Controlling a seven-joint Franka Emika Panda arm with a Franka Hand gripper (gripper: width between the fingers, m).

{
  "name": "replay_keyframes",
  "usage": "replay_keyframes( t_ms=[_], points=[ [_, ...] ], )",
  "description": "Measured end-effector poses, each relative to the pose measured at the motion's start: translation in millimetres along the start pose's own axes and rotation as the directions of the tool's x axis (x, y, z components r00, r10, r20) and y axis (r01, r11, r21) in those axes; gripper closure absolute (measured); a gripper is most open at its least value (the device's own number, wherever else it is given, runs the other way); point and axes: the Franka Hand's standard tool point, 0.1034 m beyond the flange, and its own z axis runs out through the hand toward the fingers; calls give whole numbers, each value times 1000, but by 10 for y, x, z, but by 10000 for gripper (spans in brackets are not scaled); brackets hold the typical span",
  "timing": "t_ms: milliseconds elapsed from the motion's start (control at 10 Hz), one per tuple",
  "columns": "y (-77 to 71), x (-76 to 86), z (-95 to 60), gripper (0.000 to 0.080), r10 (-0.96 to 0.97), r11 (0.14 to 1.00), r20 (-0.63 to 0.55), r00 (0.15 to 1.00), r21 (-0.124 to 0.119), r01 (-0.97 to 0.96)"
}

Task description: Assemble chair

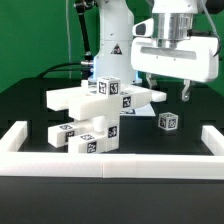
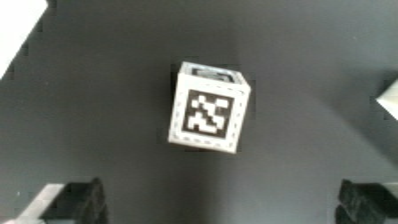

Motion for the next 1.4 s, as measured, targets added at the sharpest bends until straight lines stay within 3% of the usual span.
replay_keyframes(
  t_ms=[600,1100,1200,1300,1400],
  points=[
    [21,-19,322,150,-30,997,-16,999,-66,29],
    [55,-44,477,150,-48,994,-20,999,-100,45],
    [59,-46,496,275,-50,993,-21,999,-104,47],
    [61,-49,505,275,-51,993,-21,998,-106,49],
    [61,-58,516,413,-54,993,-21,998,-108,51]
  ],
)
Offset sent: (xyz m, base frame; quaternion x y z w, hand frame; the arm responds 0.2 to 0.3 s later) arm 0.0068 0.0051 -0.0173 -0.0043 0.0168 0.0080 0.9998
